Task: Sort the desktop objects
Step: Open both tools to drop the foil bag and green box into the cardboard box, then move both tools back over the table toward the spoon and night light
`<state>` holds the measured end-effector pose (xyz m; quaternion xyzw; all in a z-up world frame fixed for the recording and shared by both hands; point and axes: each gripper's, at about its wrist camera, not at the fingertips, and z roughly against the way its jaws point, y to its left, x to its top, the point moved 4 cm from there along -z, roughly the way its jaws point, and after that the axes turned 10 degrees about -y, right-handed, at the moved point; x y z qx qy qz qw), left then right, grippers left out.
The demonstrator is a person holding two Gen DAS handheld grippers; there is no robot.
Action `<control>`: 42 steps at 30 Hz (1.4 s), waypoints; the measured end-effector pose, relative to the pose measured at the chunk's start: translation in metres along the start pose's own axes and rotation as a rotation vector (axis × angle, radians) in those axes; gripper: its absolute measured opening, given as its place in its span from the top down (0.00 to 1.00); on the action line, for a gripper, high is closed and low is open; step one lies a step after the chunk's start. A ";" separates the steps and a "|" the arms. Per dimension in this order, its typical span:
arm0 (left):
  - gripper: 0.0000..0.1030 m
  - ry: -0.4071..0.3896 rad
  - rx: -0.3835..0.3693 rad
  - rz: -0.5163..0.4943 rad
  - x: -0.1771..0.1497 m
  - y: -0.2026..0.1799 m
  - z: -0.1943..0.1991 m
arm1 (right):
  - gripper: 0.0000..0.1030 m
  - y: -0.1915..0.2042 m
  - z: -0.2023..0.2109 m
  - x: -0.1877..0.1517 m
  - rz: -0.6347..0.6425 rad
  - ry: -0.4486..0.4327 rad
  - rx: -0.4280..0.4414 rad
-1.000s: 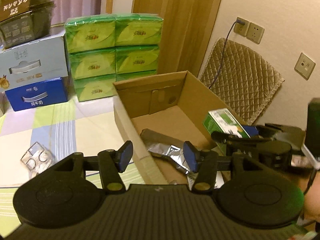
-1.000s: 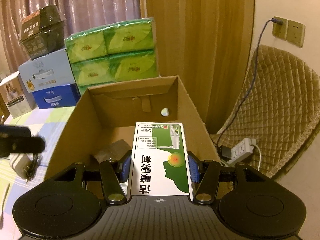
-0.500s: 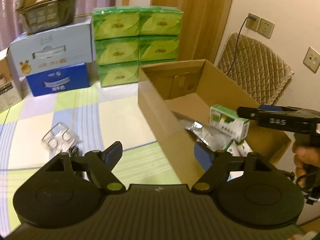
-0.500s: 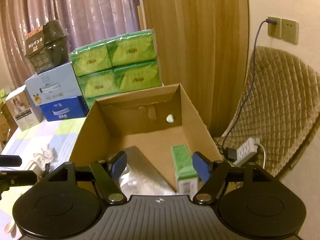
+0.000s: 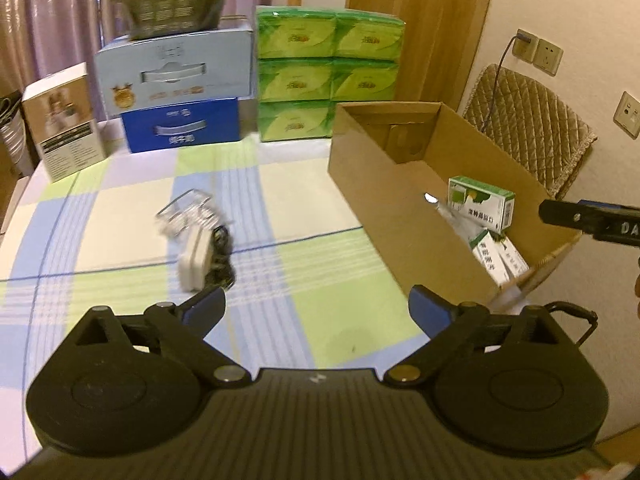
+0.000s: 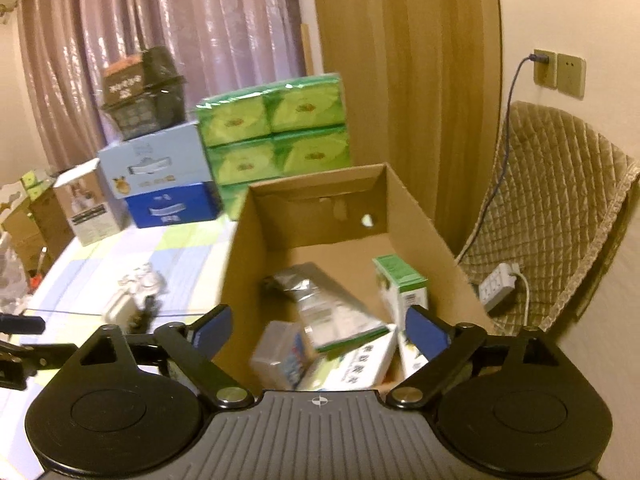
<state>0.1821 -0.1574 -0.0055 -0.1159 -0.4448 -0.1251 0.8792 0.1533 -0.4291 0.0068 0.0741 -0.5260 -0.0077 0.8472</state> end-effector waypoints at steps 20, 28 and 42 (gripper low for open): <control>0.03 -0.049 0.142 0.090 -0.054 0.088 0.098 | 0.02 0.123 0.032 -0.016 -0.029 0.010 0.215; 0.03 -0.034 0.185 0.150 -0.084 0.128 0.113 | 0.02 0.159 0.020 -0.055 -0.017 0.048 0.240; 0.06 0.033 0.153 0.101 -0.116 0.132 0.086 | 0.02 0.166 -0.019 -0.097 0.016 0.085 0.234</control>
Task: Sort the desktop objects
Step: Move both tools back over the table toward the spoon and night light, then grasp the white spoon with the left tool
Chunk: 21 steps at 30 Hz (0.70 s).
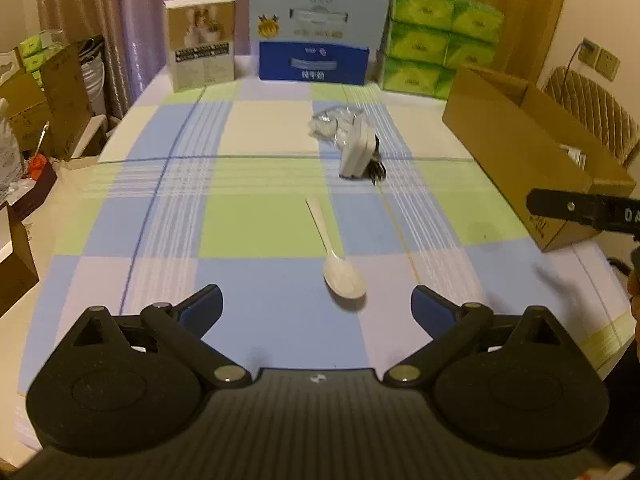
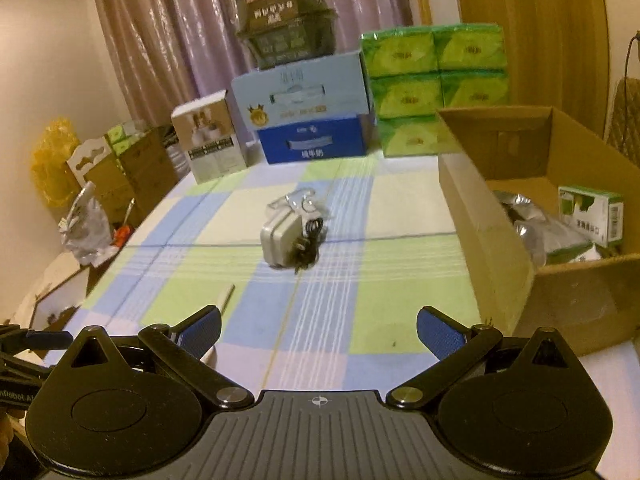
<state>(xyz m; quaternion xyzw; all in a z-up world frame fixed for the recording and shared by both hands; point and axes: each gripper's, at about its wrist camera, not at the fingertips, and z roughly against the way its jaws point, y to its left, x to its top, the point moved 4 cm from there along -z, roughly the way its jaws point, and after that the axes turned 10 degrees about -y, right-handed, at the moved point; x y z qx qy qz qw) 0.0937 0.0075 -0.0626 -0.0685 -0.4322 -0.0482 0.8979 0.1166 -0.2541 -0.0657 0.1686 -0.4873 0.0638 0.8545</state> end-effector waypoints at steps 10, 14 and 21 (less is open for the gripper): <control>0.19 0.020 -0.034 -0.049 -0.014 -0.017 -0.041 | 0.03 -0.015 -0.027 -0.021 -0.016 0.058 -0.022; 0.25 0.013 -0.025 -0.100 -0.020 -0.025 -0.060 | 0.10 -0.009 -0.037 -0.022 0.047 0.070 -0.016; 0.39 0.000 -0.004 -0.078 -0.026 -0.026 -0.085 | 0.26 -0.008 -0.061 -0.024 0.070 0.102 -0.027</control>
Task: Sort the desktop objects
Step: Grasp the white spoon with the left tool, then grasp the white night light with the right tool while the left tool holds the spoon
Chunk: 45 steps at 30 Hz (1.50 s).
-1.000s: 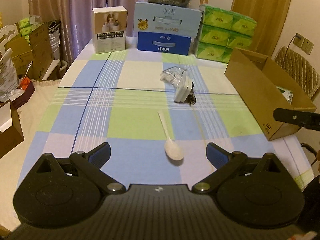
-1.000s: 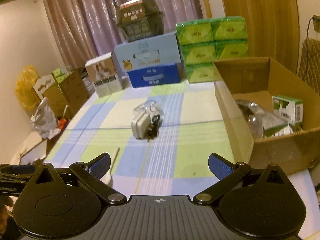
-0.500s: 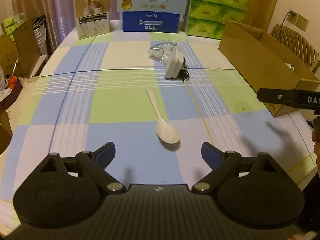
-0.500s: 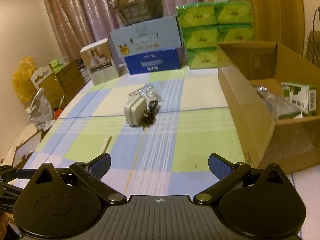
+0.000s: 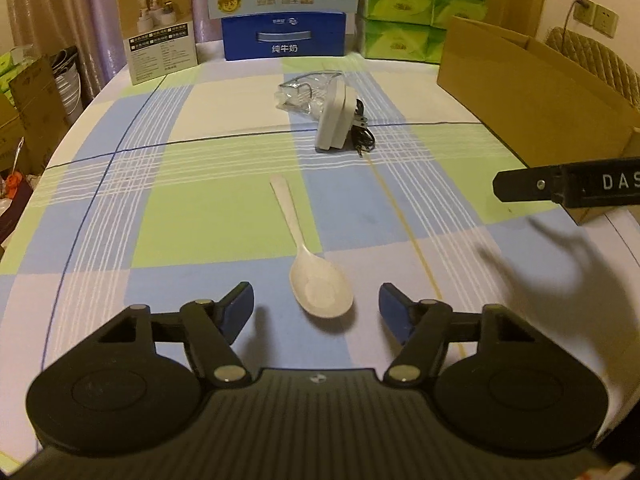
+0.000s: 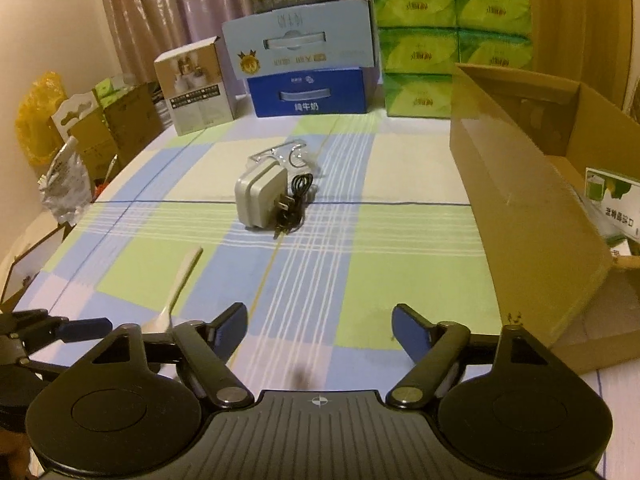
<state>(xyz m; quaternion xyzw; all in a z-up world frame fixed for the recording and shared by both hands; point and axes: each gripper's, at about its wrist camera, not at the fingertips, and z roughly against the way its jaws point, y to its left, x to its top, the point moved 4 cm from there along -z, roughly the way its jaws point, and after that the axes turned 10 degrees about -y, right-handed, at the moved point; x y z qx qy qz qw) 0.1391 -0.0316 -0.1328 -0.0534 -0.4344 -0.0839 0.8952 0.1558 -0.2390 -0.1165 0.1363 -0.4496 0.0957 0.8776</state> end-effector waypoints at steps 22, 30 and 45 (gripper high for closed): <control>0.72 -0.004 0.055 0.053 -0.003 0.003 -0.013 | 0.27 0.019 -0.034 0.005 0.030 0.031 0.022; 0.71 -0.010 0.052 0.078 -0.004 0.002 -0.012 | 0.27 0.021 -0.035 0.006 0.036 0.029 0.025; 0.73 -0.019 0.098 0.060 0.016 0.033 -0.023 | 0.27 0.031 -0.052 0.011 0.061 0.029 0.048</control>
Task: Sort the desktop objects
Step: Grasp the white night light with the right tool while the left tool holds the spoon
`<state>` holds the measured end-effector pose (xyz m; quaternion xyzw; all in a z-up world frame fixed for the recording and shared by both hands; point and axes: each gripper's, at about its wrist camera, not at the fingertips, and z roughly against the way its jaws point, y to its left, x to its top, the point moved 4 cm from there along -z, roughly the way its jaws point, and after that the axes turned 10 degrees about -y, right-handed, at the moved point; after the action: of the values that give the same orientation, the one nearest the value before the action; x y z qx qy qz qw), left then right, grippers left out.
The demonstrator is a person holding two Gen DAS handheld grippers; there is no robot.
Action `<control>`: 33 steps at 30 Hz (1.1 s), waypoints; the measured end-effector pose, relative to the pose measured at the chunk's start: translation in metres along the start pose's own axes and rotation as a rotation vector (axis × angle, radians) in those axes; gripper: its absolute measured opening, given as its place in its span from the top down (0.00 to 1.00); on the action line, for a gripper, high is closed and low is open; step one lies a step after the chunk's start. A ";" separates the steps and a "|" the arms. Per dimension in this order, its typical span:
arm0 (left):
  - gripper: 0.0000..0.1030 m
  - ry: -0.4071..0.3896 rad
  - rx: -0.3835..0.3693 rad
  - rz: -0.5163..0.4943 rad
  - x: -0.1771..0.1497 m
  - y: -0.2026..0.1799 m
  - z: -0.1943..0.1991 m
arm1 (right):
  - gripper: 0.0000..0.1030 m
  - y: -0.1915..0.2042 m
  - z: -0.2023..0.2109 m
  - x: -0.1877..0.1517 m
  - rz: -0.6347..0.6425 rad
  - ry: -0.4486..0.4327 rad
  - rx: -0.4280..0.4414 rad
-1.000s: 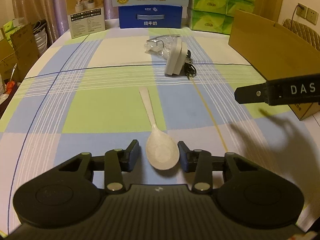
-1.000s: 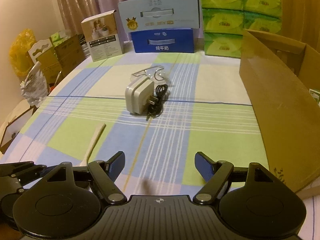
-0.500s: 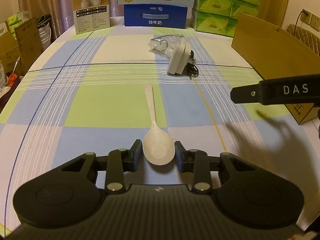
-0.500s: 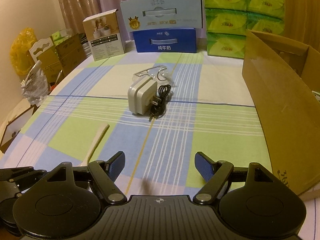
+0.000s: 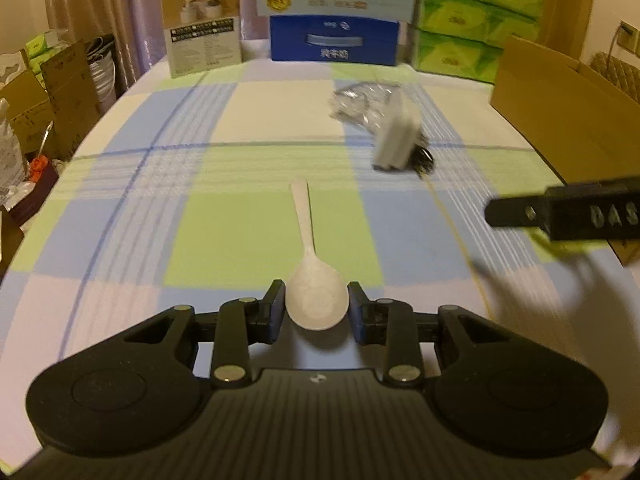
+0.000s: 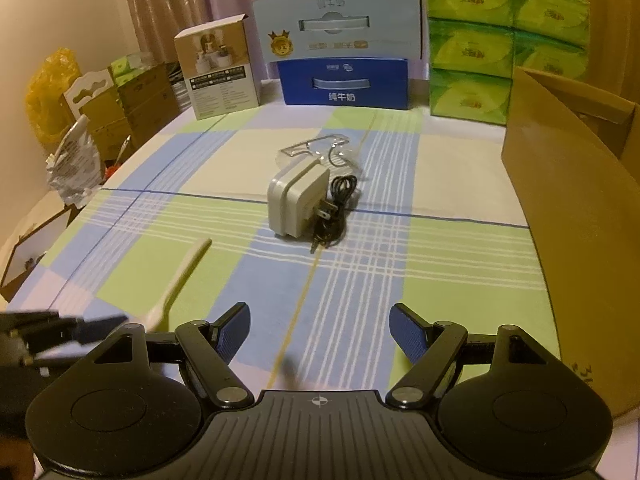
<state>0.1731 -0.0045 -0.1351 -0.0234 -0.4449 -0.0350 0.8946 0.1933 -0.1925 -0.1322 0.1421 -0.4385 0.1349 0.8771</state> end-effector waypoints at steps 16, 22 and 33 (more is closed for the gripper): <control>0.73 -0.028 -0.065 -0.030 0.053 0.031 -0.059 | 0.28 0.016 -0.072 0.044 0.283 -0.101 0.106; 0.73 -0.032 -0.095 -0.018 0.059 0.028 -0.068 | 0.28 0.027 -0.100 0.048 0.485 -0.141 0.147; 0.73 -0.019 -0.122 0.003 0.059 0.024 -0.073 | 0.27 0.025 -0.130 0.043 0.543 -0.102 0.198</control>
<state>0.2684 0.0121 -0.1319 -0.0790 -0.4504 -0.0604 0.8873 0.3036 -0.1168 -0.1690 0.1112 -0.4888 0.3994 0.7676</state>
